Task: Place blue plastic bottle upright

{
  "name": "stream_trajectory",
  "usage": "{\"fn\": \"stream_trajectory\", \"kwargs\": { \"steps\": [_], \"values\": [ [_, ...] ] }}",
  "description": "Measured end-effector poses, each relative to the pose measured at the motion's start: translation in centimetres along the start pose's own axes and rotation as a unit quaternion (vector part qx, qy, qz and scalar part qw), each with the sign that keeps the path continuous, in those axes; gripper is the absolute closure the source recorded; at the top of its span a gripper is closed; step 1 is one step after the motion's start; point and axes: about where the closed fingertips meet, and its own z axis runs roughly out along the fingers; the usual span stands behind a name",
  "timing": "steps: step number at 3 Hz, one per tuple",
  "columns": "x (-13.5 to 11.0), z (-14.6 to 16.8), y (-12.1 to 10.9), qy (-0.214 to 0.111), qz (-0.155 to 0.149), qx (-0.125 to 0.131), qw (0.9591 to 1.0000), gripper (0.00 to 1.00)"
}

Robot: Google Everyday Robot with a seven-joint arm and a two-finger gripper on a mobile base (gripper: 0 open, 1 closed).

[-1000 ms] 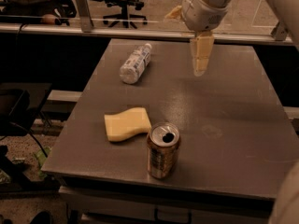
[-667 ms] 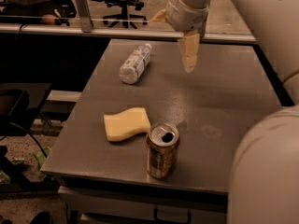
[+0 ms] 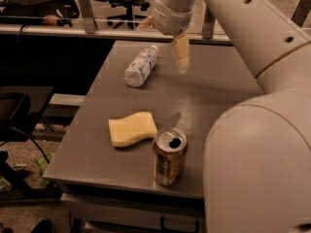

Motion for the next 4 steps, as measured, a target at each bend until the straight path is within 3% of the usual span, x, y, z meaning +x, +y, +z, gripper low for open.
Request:
{"fn": "stream_trajectory", "kwargs": {
  "steps": [2,4],
  "values": [
    [-1.3,3.7,-2.6,0.000,-0.088,-0.016,0.9960,0.00],
    [-1.7,6.0,-3.9,0.002,-0.164,-0.027,0.9862,0.00]
  ]
}}
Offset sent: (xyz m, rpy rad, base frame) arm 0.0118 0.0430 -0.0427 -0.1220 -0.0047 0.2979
